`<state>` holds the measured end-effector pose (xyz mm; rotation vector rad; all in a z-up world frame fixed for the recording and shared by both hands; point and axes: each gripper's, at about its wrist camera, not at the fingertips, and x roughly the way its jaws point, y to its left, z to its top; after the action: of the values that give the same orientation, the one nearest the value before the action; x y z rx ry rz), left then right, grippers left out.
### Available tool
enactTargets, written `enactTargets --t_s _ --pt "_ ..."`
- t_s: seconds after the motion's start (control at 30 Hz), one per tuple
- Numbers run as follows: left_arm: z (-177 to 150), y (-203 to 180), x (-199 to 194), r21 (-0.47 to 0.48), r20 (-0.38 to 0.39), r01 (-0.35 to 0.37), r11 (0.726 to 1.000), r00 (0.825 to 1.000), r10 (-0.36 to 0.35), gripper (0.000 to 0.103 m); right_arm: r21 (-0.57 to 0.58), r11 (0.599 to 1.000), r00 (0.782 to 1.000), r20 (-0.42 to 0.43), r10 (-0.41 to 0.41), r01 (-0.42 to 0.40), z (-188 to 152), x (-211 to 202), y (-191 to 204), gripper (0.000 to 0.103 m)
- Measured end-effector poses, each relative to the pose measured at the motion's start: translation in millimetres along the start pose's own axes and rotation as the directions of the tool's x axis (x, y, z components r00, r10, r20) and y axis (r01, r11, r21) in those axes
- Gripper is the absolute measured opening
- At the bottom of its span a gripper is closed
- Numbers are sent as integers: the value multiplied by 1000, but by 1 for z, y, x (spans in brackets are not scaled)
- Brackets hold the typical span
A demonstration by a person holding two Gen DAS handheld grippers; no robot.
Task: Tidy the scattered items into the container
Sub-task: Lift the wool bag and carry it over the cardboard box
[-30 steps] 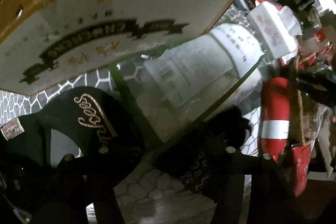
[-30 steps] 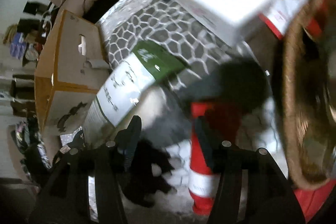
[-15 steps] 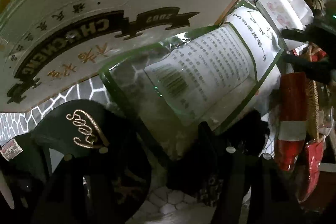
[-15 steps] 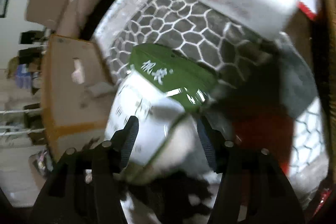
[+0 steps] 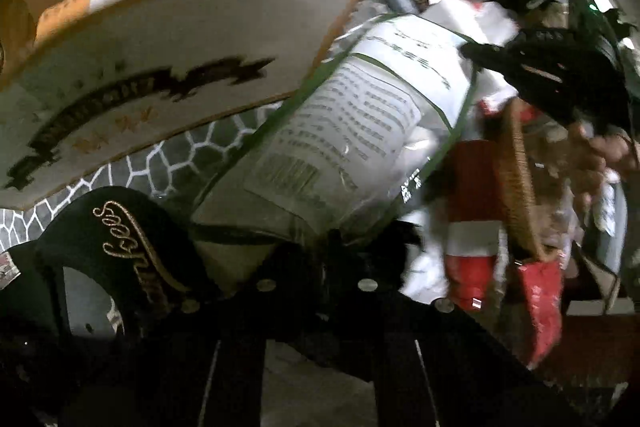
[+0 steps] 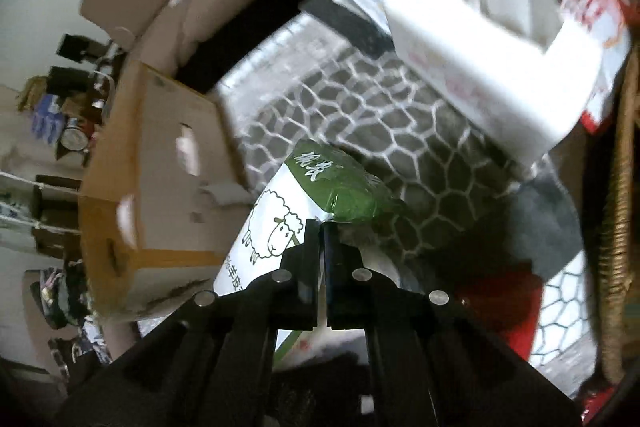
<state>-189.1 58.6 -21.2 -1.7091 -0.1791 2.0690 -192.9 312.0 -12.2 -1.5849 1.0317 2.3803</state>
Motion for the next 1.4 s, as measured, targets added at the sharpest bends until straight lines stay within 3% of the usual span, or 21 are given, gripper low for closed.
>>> enactTargets --t_s 0.27,0.43,0.57,0.73,0.87,1.0,1.1,1.17,1.27,1.4 --pt "7 -33 -94 22 155 84 996 984 -86 9 -94 991 993 67 98 -91 20 -90 50 3" --pt "18 -12 -144 -18 256 48 999 966 -41 9 -249 959 988 47 150 -133 42 -101 129 3" --pt "31 30 -162 -128 313 -3 992 949 43 9 -367 918 987 -1 160 -149 64 -64 212 3" --pt "48 93 -168 -261 335 -73 963 928 161 9 -518 846 992 -58 112 -126 78 23 329 3" --pt "56 142 -161 -347 320 -117 931 918 234 9 -615 784 995 -89 36 -84 64 96 396 3" --pt "55 172 -144 -406 285 -135 904 921 266 9 -685 728 994 -100 -39 -40 44 156 435 3" --pt "58 188 -119 -444 219 -118 888 947 235 15 -700 713 993 -104 -61 -29 31 185 447 3" --pt "57 192 -107 -481 215 -27 876 965 148 19 -716 698 991 -99 -86 -11 24 198 451 3" --pt "58 180 -106 -459 220 -1 888 969 115 26 -756 654 991 -54 -119 37 10 208 457 3" --pt "50 171 -109 -437 211 25 899 975 75 27 -801 591 989 6 -147 93 -2 212 460 6"
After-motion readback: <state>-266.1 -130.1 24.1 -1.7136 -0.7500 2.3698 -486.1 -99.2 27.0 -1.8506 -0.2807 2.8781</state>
